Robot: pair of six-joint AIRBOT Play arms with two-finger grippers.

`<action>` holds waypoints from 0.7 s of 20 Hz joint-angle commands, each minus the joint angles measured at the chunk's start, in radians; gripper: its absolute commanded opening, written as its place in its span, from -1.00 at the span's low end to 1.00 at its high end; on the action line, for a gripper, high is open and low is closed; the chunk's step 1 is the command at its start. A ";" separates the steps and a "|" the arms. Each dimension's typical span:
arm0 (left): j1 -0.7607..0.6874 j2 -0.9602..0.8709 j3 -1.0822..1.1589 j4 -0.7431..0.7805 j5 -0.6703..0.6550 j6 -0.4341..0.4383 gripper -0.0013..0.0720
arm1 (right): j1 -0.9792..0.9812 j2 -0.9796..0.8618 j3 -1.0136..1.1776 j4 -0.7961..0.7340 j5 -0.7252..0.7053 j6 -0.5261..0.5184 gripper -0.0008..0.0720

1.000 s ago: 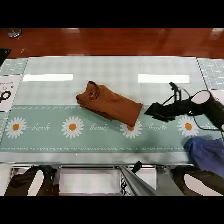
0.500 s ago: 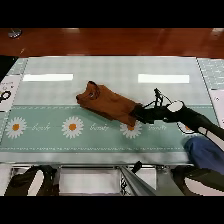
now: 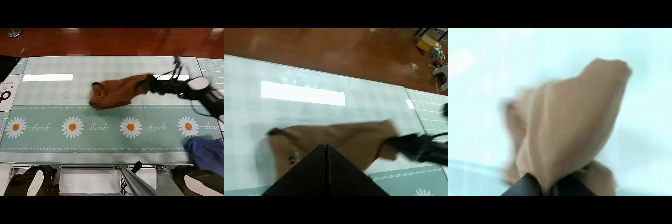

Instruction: Fold the shirts.

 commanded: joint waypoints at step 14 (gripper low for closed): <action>0.000 -0.239 0.000 0.007 0.006 0.159 -0.92 | -0.860 0.273 0.784 -0.629 1.062 0.324 -0.88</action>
